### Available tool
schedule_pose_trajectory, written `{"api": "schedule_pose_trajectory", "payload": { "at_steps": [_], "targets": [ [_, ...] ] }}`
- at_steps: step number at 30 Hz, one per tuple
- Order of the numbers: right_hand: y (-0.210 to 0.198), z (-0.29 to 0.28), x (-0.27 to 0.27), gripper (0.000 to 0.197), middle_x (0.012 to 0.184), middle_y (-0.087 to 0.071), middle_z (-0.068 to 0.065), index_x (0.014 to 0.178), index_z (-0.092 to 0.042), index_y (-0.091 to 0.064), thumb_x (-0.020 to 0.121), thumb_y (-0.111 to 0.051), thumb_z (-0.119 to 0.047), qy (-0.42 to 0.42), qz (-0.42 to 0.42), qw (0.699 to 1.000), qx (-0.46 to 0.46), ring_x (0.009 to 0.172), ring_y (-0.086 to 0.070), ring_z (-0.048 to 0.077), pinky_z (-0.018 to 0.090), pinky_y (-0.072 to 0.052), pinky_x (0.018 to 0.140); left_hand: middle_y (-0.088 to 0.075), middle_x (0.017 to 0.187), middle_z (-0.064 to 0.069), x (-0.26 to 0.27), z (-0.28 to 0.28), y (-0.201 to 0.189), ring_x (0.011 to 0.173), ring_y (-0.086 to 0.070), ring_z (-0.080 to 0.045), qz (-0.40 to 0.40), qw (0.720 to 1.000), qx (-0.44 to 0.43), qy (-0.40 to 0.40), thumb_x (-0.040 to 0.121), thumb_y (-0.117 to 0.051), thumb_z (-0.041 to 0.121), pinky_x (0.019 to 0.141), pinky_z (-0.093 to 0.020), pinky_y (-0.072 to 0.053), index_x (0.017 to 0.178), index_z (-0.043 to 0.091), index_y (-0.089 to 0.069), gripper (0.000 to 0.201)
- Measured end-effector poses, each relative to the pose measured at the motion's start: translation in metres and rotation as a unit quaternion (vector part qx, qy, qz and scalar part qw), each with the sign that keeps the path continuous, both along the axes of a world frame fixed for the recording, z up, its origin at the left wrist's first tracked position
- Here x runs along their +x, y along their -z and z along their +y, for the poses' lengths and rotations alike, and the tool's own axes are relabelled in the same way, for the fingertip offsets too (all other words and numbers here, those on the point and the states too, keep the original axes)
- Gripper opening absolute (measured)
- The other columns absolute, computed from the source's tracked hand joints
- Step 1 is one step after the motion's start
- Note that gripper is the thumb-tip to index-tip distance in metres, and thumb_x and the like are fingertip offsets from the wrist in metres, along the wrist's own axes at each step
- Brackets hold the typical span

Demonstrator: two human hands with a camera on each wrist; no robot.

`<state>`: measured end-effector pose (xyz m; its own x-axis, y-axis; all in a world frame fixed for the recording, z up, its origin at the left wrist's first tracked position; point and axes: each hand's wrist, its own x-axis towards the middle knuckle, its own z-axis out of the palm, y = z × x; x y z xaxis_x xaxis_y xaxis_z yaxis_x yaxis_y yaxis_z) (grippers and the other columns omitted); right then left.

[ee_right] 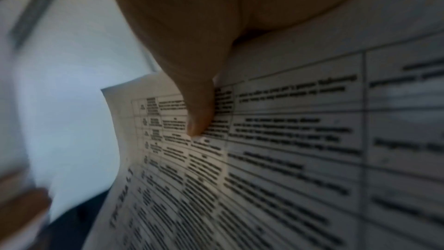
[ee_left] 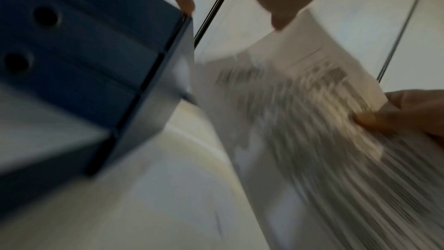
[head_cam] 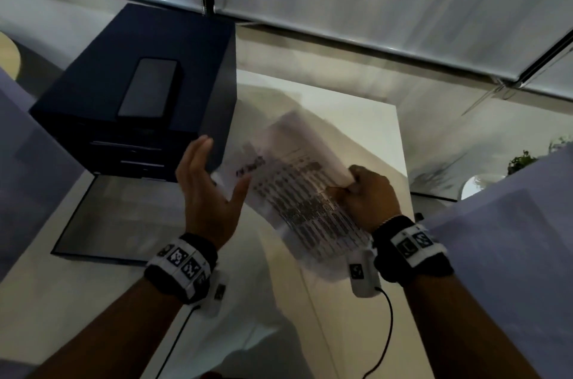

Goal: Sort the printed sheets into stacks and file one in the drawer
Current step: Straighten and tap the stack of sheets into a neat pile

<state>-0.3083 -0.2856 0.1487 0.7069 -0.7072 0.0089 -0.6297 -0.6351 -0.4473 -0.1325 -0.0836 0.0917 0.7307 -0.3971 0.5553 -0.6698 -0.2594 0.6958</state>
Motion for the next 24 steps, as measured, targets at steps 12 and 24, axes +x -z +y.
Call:
{"api": "schedule_pose_trajectory", "payload": {
  "at_steps": [12,24],
  "targets": [
    [0.031,0.026,-0.023,0.028,0.085,-0.076,-0.010,0.099,-0.012,-0.068,0.076,-0.075,0.001,0.090,-0.384,0.860,0.323,0.081,-0.071,0.007,0.019,-0.055,0.070,-0.071,0.111,0.011,-0.016,-0.027,-0.007,0.108,-0.065,-0.003,0.351,0.903,-0.133,0.209,0.093,-0.058,0.018,0.087,-0.018,-0.053,0.125,0.014,-0.055,0.033],
    [0.087,0.049,-0.030,0.030,0.093,-0.073,-0.009,0.102,-0.018,-0.067,0.075,-0.080,-0.012,0.175,-0.309,0.867,0.350,0.086,-0.071,0.010,0.025,-0.059,0.073,-0.063,0.117,0.017,-0.024,-0.015,0.043,0.106,-0.061,0.007,0.394,0.899,-0.022,0.190,0.091,-0.063,0.029,0.084,-0.013,-0.053,0.127,0.033,-0.051,0.038]
  ]
}}
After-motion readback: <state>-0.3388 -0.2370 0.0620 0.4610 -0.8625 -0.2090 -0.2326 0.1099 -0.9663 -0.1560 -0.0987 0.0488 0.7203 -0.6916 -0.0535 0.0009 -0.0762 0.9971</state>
